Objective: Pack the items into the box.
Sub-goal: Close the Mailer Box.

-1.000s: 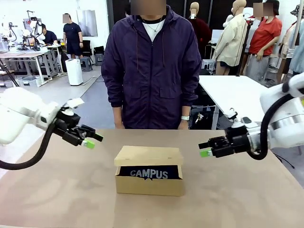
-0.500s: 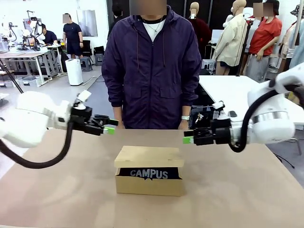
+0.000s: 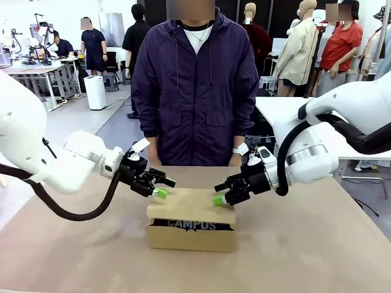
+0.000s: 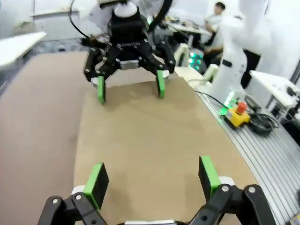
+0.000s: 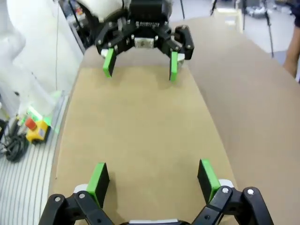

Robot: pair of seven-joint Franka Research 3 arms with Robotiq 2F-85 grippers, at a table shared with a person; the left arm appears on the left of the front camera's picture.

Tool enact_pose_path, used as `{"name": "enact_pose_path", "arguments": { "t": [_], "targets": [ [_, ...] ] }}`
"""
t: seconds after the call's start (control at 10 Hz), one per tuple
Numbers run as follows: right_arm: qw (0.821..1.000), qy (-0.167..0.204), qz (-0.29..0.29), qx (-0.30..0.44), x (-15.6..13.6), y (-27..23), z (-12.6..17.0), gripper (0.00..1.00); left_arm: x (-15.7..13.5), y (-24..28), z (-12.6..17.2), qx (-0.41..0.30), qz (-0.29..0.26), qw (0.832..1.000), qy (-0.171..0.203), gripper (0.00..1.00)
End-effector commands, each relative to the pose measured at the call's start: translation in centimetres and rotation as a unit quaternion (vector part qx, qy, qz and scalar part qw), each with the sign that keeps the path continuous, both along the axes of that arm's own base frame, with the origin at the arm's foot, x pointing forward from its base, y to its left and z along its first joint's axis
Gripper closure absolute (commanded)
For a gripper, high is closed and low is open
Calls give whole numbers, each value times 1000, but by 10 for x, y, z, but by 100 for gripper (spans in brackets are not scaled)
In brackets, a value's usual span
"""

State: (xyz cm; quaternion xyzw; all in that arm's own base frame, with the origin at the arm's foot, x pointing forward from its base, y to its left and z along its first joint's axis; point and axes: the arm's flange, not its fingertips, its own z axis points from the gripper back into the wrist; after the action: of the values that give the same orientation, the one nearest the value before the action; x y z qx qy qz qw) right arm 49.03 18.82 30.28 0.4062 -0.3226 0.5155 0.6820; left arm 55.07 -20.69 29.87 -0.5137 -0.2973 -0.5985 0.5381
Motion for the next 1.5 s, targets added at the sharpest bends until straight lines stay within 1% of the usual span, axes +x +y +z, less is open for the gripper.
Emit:
{"name": "enact_pose_path", "arguments": {
  "t": [0.0,0.2,0.4,0.6,0.7,0.8,0.9,1.0,1.1,1.2,1.3,1.4],
  "targets": [
    [998,-6,5,-67,-3,8,-6,0,7,-3,2,35,-36,999,18,0],
    [996,6,-4,-94,-2,12,-17,0,10,-4,-8,71,-64,995,29,0],
    [996,22,-3,-88,3,12,-22,0,16,-4,-22,108,-77,990,41,0],
    [996,28,-7,-83,9,8,-20,0,23,-5,-27,124,-82,988,36,0],
    [996,28,-8,-79,11,5,-17,0,23,-5,-28,139,-95,985,31,0],
    [997,28,-9,-70,13,-1,-13,0,23,-5,-26,150,-94,984,23,0],
    [999,29,-4,-41,14,-9,-3,0,25,-2,-14,131,-70,989,8,0],
    [999,45,-19,-7,18,-18,8,0,25,4,5,74,-51,996,5,0],
    [997,67,-34,23,21,-29,19,0,23,11,28,28,-19,999,-3,0],
    [988,129,-55,68,26,-44,35,0,18,20,52,-18,0,1000,7,0],
    [979,167,-73,94,27,-59,49,0,13,31,72,-59,12,998,21,0],
    [968,196,-104,115,27,-76,60,0,9,47,87,-97,38,994,44,0]
  ]
}}
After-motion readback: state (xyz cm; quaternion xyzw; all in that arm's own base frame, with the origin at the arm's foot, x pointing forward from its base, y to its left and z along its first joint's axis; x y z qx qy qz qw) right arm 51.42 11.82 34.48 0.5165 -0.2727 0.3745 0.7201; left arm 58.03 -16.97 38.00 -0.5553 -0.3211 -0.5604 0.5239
